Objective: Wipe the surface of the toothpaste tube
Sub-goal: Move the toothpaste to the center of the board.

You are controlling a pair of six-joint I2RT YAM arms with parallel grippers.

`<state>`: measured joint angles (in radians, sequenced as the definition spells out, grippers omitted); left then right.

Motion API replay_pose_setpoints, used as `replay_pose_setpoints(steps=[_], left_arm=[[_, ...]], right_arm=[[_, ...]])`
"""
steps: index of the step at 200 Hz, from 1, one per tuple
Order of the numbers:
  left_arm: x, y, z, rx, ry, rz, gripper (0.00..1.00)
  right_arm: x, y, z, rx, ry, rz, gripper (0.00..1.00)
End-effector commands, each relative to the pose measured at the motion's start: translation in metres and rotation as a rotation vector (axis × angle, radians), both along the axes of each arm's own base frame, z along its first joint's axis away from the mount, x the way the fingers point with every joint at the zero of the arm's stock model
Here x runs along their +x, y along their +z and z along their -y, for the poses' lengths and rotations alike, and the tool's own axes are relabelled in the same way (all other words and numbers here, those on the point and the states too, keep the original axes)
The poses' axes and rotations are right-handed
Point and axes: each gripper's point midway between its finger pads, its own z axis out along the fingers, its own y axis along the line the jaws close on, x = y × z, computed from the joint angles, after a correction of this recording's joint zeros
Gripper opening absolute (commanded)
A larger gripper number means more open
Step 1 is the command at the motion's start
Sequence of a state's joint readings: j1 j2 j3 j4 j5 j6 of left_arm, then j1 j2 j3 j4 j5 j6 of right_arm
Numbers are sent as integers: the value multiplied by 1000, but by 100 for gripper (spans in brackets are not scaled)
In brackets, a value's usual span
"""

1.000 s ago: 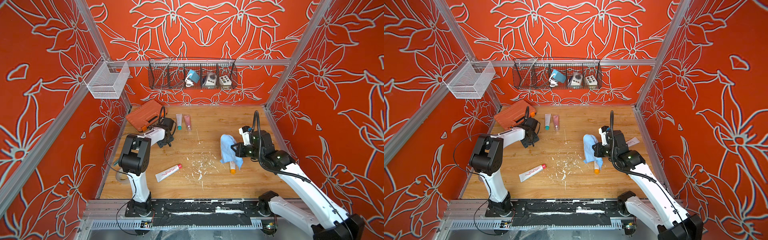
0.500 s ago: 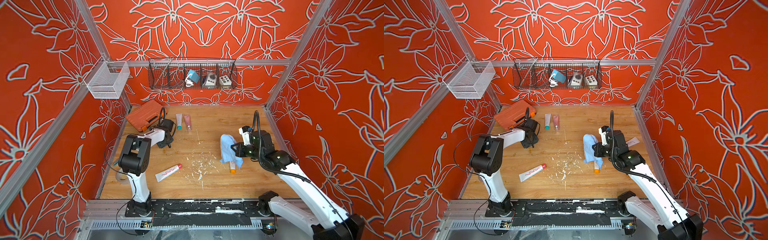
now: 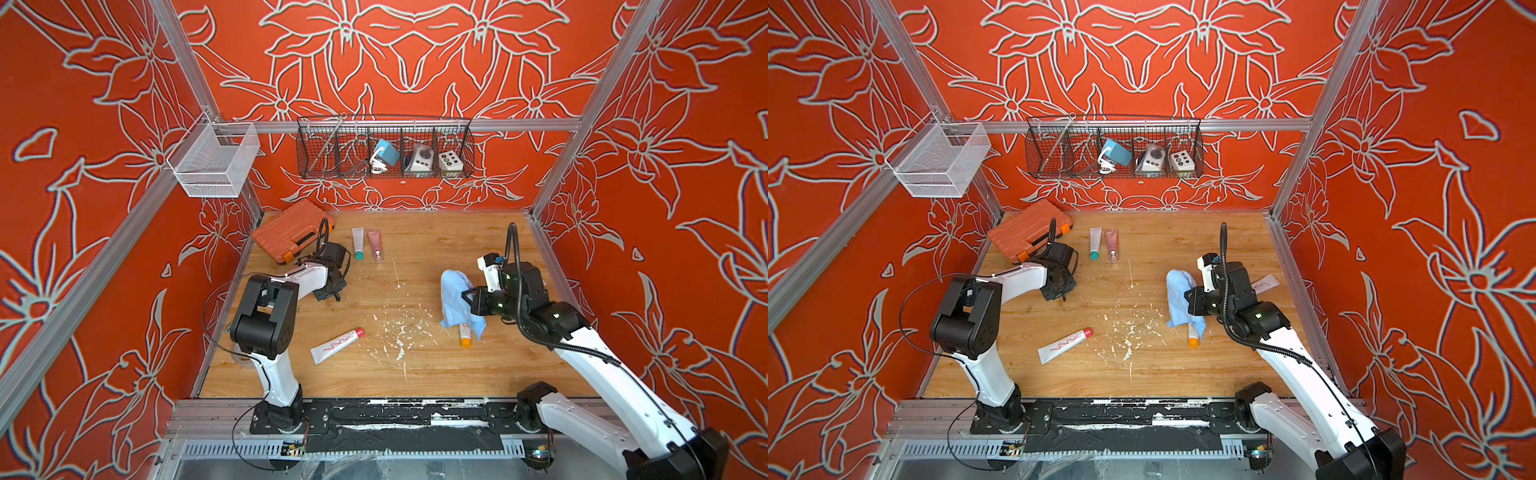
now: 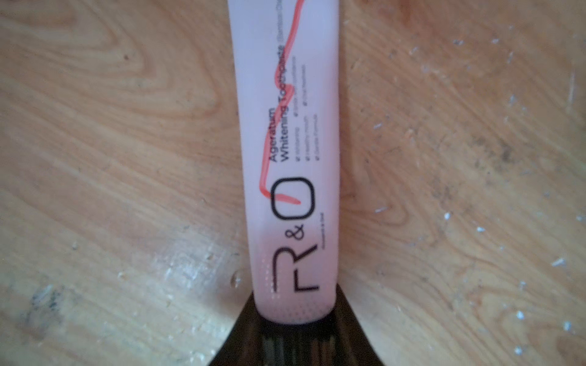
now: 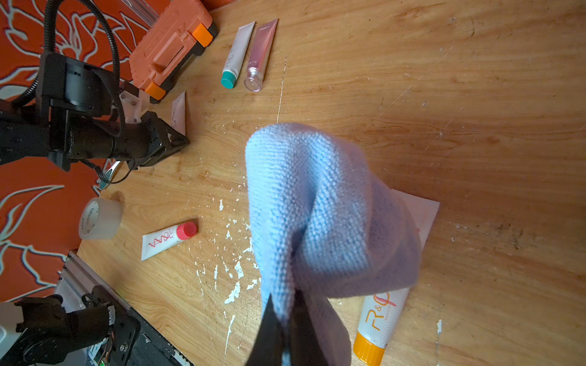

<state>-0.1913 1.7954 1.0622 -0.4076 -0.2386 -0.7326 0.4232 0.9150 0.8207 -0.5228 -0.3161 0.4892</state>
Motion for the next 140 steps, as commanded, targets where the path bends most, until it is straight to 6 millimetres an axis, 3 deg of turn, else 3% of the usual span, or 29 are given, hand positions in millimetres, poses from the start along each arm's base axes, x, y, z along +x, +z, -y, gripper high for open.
replay_pose_setpoints(steps=[1, 80, 140], left_arm=[[-16, 2, 15, -32, -43, -22, 26], [-61, 12, 69, -34, -268, -46, 22], [-82, 21, 151, -56, -638, -17, 16]], right_arm=[[-1, 3, 0, 31, -10, 6, 0], [-1, 2, 1, 37, -17, 6, 0], [3, -3, 11, -4, -66, -6, 0]])
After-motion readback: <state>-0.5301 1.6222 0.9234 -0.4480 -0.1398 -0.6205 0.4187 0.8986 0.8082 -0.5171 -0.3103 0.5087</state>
